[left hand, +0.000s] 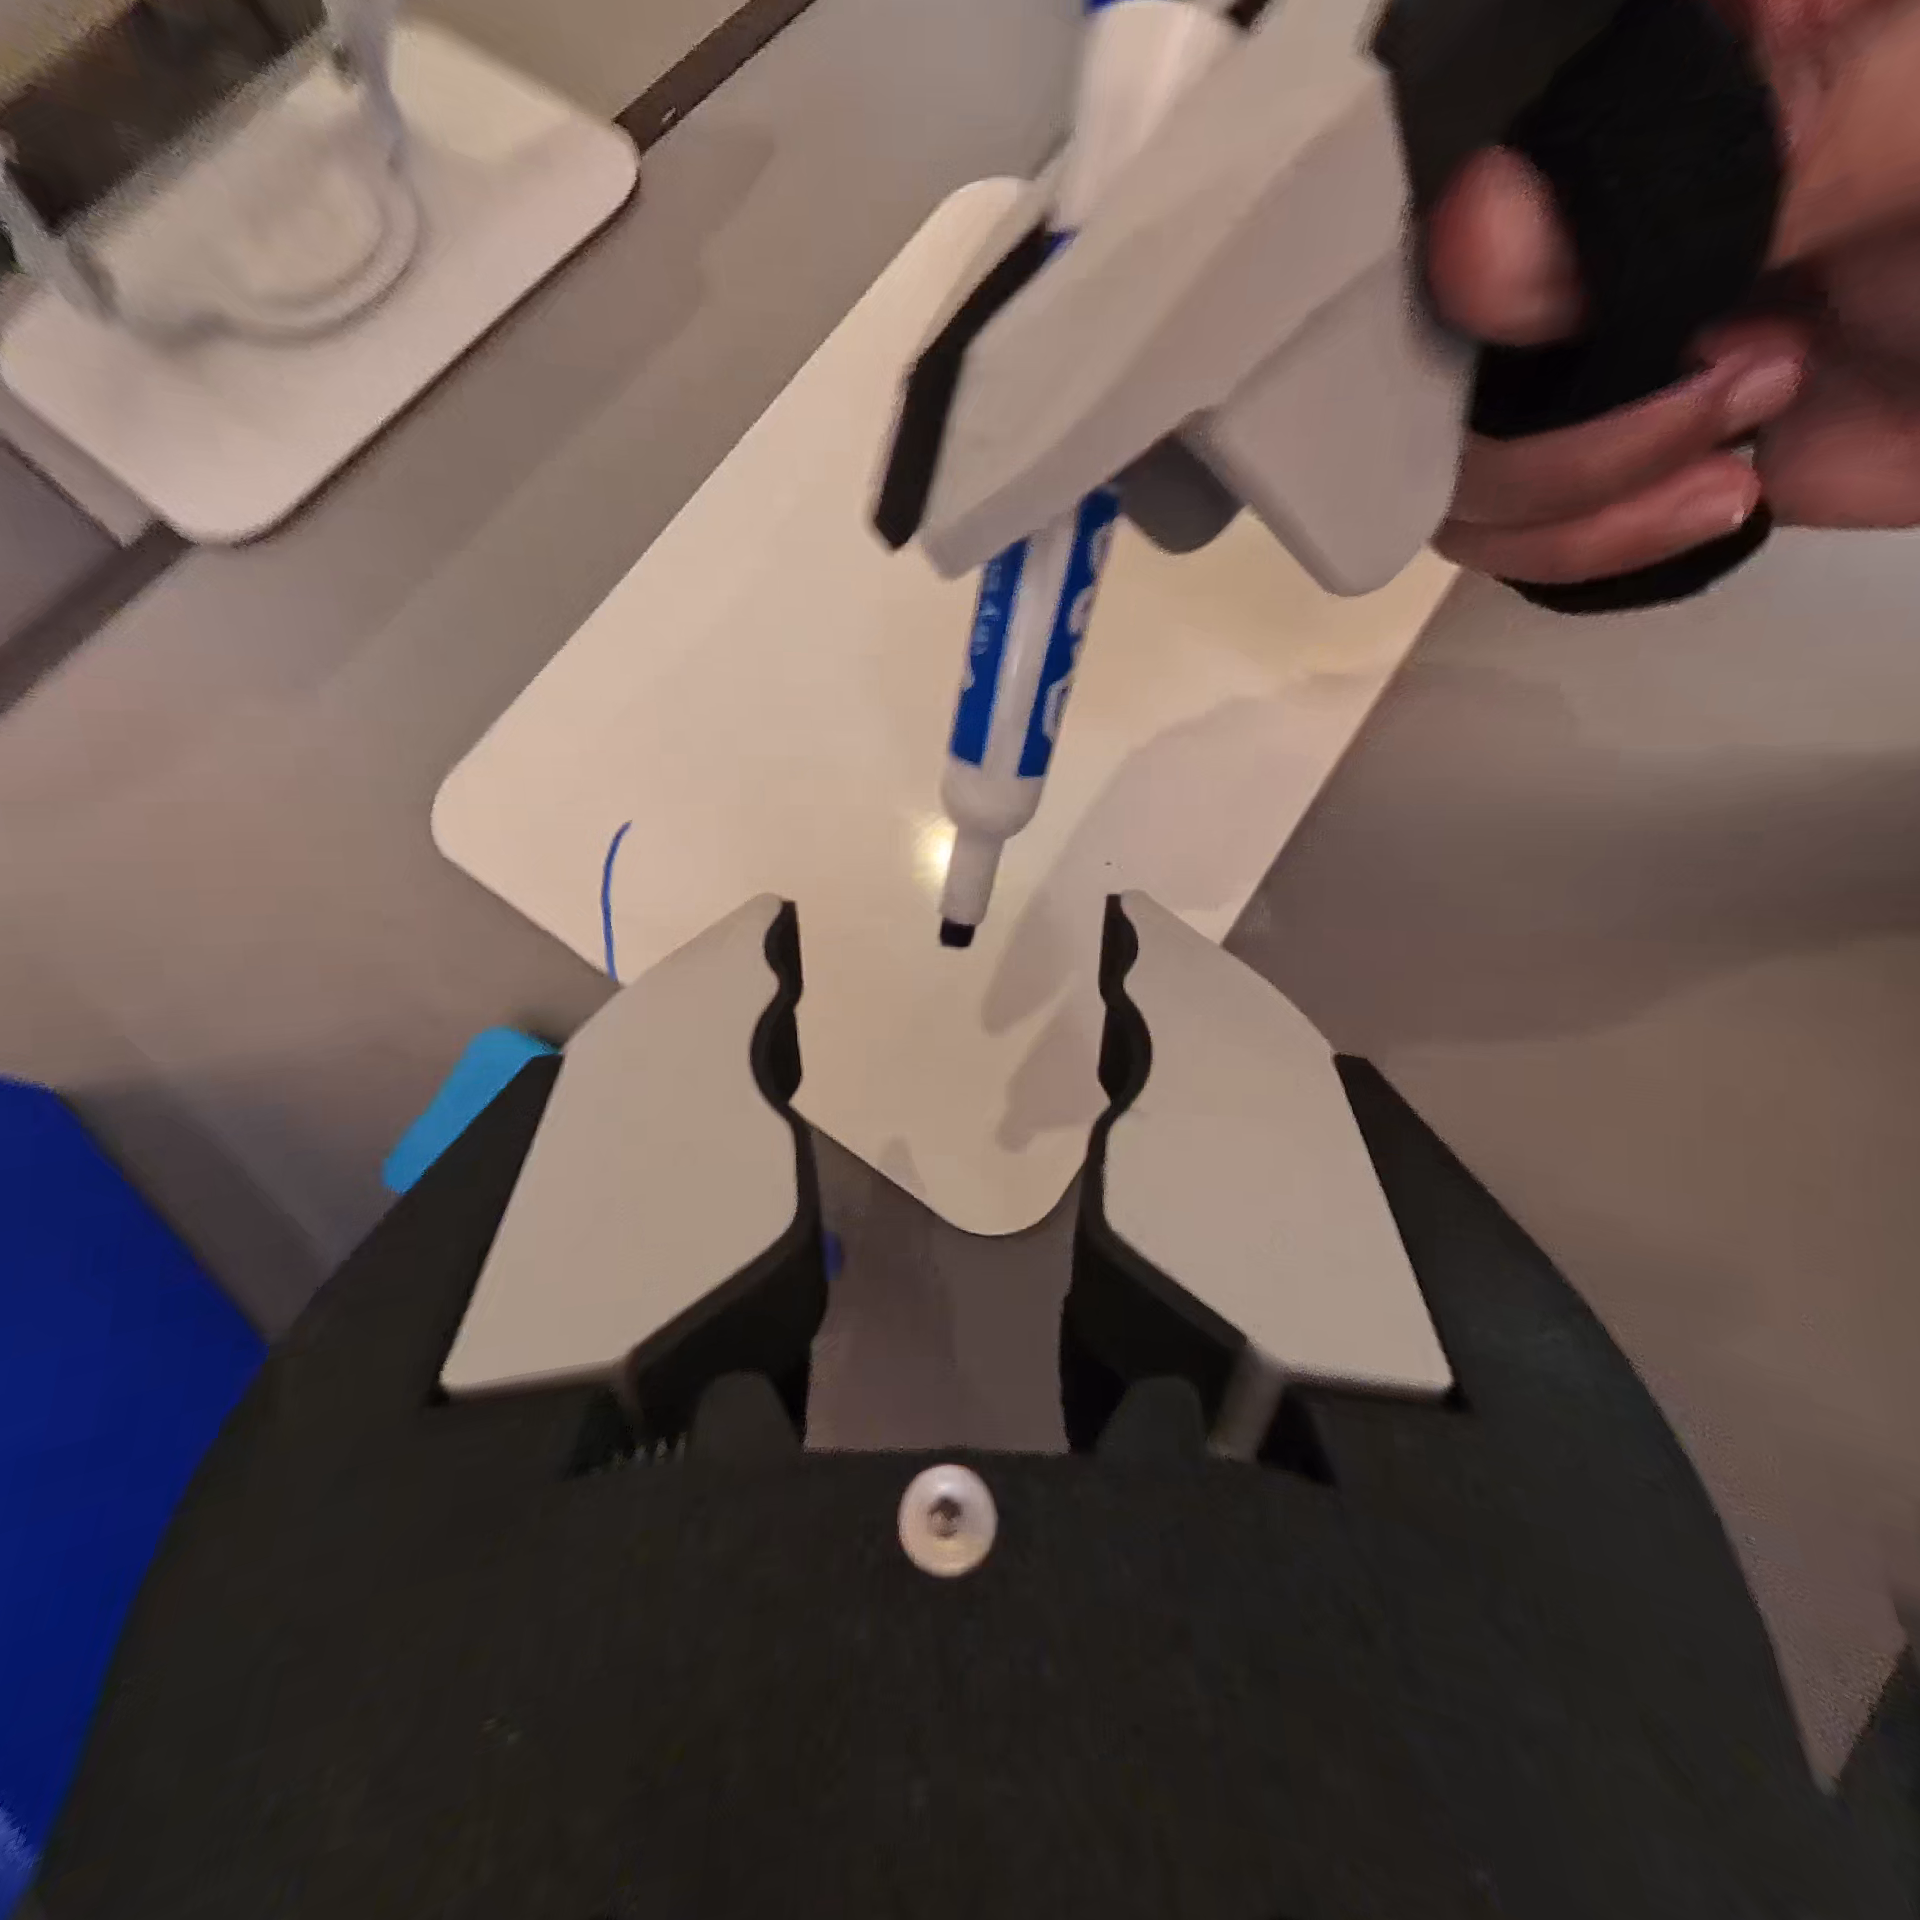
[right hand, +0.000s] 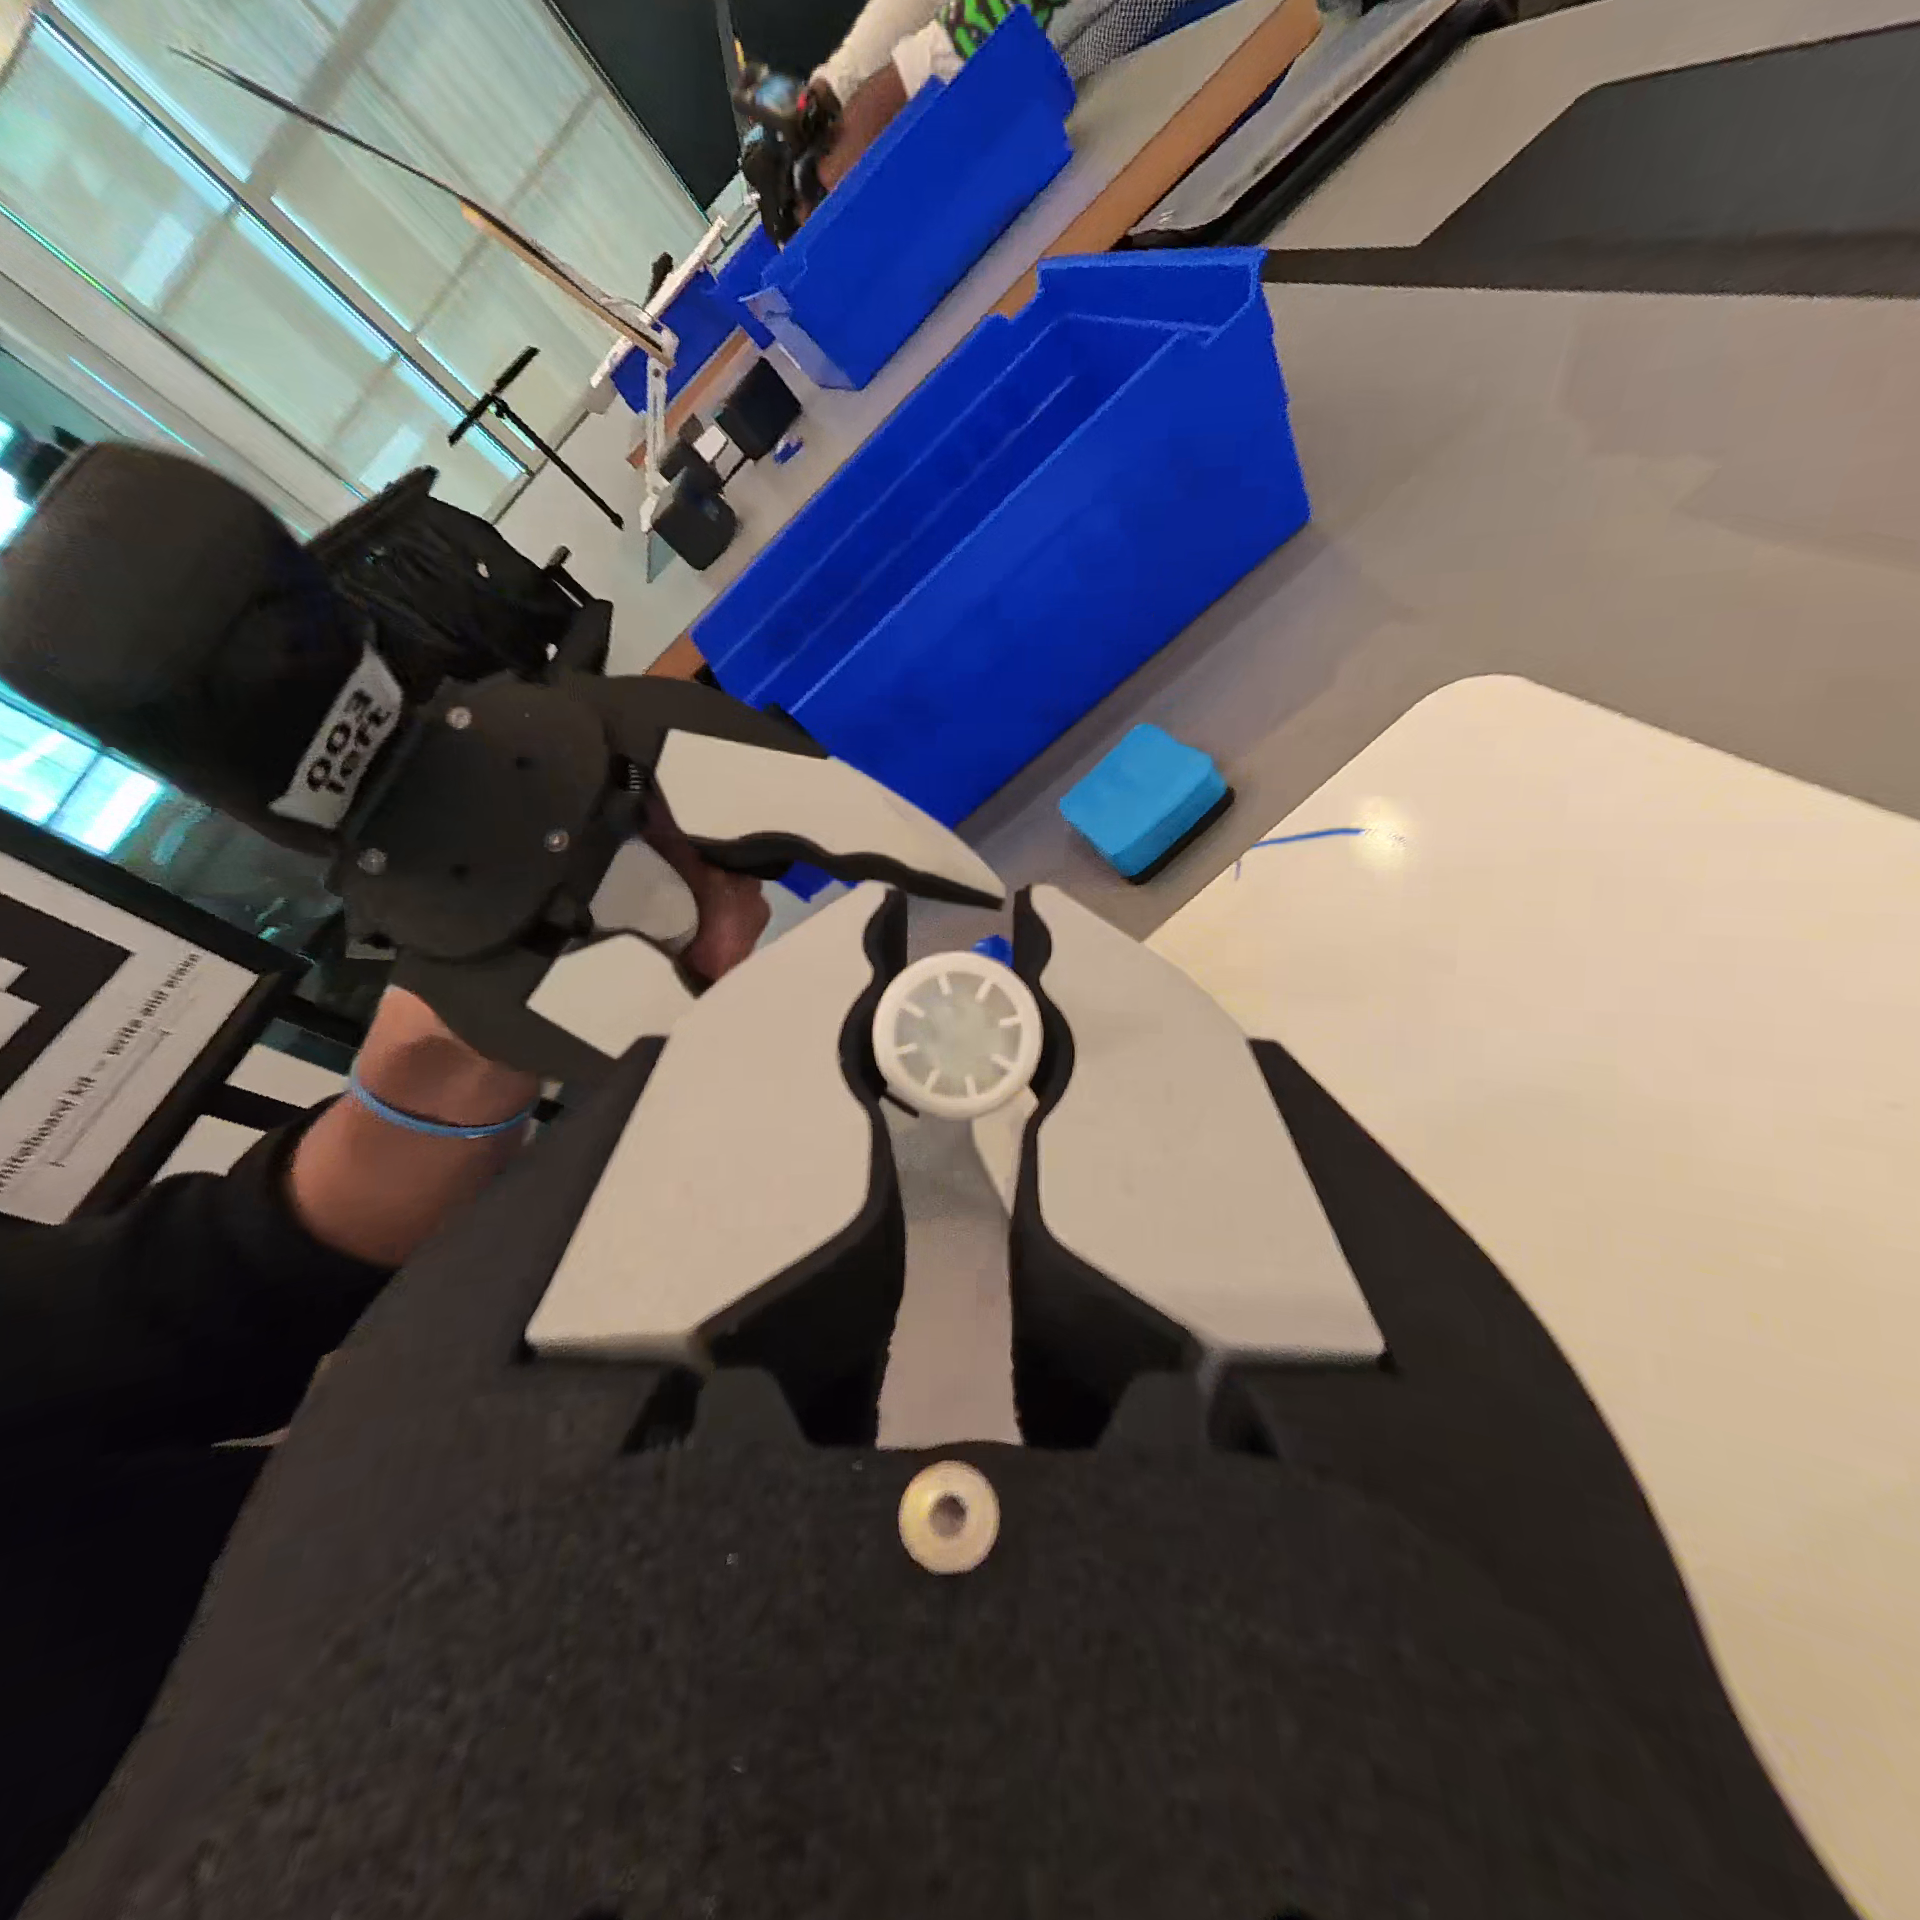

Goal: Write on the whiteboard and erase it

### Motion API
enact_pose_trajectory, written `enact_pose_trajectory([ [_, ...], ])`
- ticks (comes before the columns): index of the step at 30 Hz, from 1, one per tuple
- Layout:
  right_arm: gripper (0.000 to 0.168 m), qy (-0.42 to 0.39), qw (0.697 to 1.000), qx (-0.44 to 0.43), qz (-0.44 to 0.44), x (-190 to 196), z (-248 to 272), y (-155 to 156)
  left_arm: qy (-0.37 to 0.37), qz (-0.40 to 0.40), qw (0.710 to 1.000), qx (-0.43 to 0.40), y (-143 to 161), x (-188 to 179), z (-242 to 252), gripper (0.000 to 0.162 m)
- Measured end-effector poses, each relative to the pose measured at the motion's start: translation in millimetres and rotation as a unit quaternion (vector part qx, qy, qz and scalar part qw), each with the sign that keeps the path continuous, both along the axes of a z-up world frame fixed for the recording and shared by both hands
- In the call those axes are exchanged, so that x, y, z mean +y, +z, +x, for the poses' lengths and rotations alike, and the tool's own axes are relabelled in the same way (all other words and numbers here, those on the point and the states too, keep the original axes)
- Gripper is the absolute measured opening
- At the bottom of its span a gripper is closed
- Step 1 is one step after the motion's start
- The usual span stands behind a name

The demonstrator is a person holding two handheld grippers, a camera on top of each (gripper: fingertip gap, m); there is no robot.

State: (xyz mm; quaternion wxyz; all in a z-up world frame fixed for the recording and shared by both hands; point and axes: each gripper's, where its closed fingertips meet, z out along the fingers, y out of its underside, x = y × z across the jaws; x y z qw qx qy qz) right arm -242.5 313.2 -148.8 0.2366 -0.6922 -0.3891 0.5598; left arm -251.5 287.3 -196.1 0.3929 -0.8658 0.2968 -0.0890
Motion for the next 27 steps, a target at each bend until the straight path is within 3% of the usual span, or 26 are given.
enact_pose_trajectory([
  [4,0.020,0.012,1.000,0.004,-0.016,-14.5,3.3,6.1,-0.038,0.027,0.997,0.056,-1.7,-1.1,15.1,0.049],
  [8,0.020,0.025,1.000,-0.019,-0.003,-23.2,5.0,0.3,-0.061,0.047,0.996,0.055,2.1,-2.2,24.2,0.019],
  [12,0.020,0.053,0.998,-0.035,0.007,-31.4,11.7,-6.3,-0.086,0.047,0.992,0.076,-0.2,-6.7,24.9,0.019],
  [18,0.023,0.057,0.994,-0.027,0.093,-33.3,20.8,-10.6,-0.099,0.071,0.989,0.089,1.9,-7.3,27.9,0.019],
  [24,0.020,0.067,0.992,-0.022,0.103,-39.0,20.5,-12.9,-0.104,0.064,0.987,0.100,-2.6,-8.9,26.1,0.019],
  [27,0.020,0.054,0.993,-0.025,0.105,-34.2,19.2,-11.3,-0.079,0.059,0.993,0.068,-0.1,-4.1,24.3,0.020],
])
